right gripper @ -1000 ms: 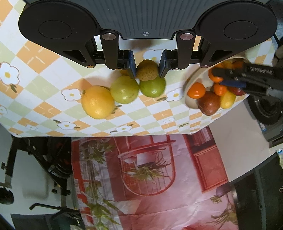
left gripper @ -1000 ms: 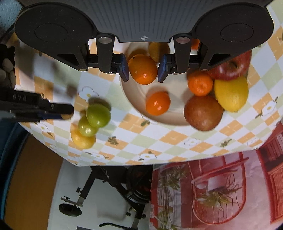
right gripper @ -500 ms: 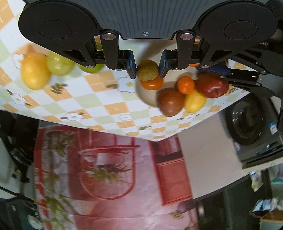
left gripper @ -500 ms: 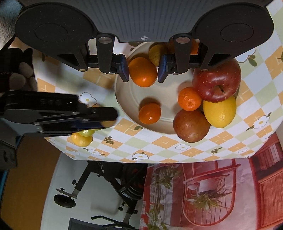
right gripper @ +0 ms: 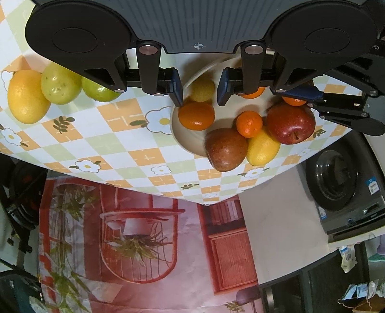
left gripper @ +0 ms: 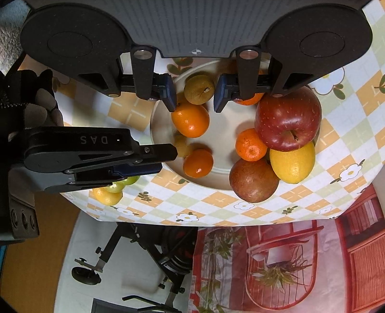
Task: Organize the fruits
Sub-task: 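Carry the brown fruit with the right tool onto the plate, release, then grasp a green lime with the left tool while the right tool reaches a large green fruit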
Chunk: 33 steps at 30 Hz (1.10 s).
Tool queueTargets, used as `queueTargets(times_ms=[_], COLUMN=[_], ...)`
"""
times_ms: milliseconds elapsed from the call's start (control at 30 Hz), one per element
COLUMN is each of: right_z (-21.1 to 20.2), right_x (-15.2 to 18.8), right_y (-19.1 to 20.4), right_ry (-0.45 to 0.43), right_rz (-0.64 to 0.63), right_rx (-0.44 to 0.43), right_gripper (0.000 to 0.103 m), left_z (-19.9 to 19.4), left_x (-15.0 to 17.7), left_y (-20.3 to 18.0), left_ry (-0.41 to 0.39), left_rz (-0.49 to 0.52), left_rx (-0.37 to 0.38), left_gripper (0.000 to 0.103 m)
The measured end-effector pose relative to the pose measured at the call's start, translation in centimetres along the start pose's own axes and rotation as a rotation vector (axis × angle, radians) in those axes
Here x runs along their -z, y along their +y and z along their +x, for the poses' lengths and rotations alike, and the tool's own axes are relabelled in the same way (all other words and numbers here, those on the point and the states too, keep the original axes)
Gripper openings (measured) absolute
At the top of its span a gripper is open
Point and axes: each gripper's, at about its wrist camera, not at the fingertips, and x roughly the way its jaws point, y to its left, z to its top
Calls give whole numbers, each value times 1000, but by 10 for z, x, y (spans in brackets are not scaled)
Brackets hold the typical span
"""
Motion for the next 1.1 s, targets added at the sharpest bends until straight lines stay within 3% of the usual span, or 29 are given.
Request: queueTargets(times_ms=[300,700,933,1100], right_z=[-22,-52,-55,-54], right_x=[9,34,40,46], right_y=[-4,-44,-55,-66], right_ry=[-59,-103,-110,-108], right_rz=[-1,84,116,174], right_rx=[32,124,127,135], right_gripper=[30,30,31,31], left_z=[-2,-3,-8,0], left_x=[3,-3,-28,-50], left_y=[0,2,-3,-11], left_ry=[0,-1,-46,-68], left_rz=[-3,-41,-8,-13], left_rx=[-7,-22,-59,-13], left_gripper=[36,36,36,36])
